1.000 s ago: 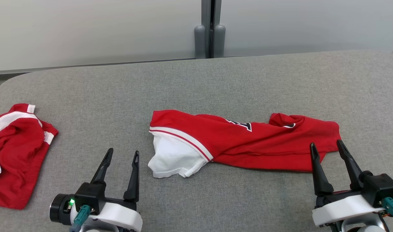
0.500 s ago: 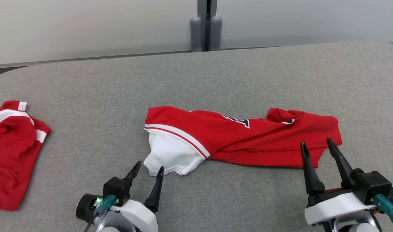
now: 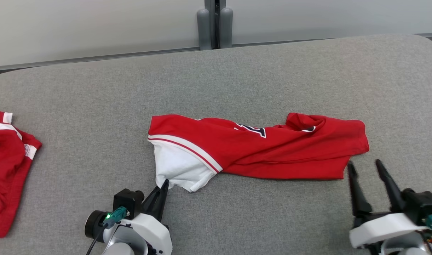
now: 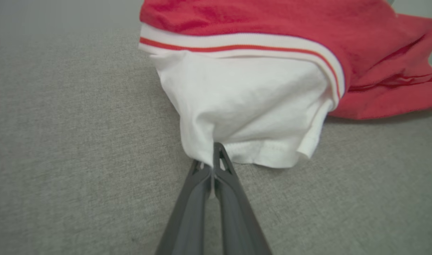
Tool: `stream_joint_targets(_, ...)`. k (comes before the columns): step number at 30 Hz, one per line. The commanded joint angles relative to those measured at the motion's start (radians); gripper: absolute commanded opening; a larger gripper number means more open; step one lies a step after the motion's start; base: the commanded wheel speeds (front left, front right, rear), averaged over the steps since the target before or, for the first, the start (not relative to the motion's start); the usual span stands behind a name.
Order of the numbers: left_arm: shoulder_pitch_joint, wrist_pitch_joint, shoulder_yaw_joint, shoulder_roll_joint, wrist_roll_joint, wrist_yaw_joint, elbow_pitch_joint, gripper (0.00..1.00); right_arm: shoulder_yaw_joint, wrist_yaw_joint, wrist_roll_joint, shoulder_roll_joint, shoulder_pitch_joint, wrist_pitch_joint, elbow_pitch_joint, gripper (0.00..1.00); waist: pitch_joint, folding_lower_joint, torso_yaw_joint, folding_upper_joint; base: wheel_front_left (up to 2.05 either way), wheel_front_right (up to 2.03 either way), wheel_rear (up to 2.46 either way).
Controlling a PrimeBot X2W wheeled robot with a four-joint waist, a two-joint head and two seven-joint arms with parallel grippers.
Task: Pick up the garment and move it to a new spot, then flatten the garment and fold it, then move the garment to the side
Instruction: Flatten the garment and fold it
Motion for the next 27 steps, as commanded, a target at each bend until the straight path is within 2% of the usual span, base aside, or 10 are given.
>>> stream_joint_targets(1,-0.022,-0.007,0.0,0.008,-0.006,0.001,0.007,0.0,-0.031,0.0,0.006,-0.019,-0.003,-0.006,0.031,1.0,0.003,-0.0001,0.001,0.0,0.0,0.0,0.0)
stream_joint_targets(3,-0.026,-0.007,-0.001,0.009,-0.005,0.002,0.01,0.0,-0.049,0.0,0.017,-0.023,-0.007,-0.012,0.051,1.0,0.005,-0.0001,0.003,0.0,0.0,0.0,0.0)
stream_joint_targets(6,-0.045,-0.013,-0.008,0.009,-0.002,0.003,0.015,0.0,-0.104,0.0,0.054,-0.063,-0.047,-0.017,0.158,1.0,0.021,-0.0001,0.008,0.0,0.0,0.0,0.0)
stream_joint_targets(10,-0.063,-0.018,-0.015,0.009,0.001,0.004,0.017,0.0,-0.093,0.0,0.087,-0.104,-0.118,-0.021,0.271,1.0,0.037,-0.0001,0.011,0.0,0.0,0.0,0.0)
stream_joint_targets(19,-0.1,-0.029,-0.039,0.008,0.009,0.002,0.022,0.0,0.03,0.0,0.177,-0.174,-0.284,-0.007,0.484,1.0,0.072,-0.0001,0.024,0.0,0.0,0.0,0.0)
stream_joint_targets(26,-0.116,-0.037,-0.043,0.017,0.007,0.006,0.023,0.0,0.133,0.0,0.251,-0.214,-0.368,-0.01,0.582,1.0,0.098,-0.0001,0.029,0.0,0.0,0.0,0.0)
stream_joint_targets(27,-0.118,-0.038,-0.044,0.018,0.006,0.007,0.023,0.0,0.149,0.0,0.261,-0.221,-0.379,-0.01,0.593,0.89,0.101,-0.0001,0.028,0.0,0.0,0.0,0.0)
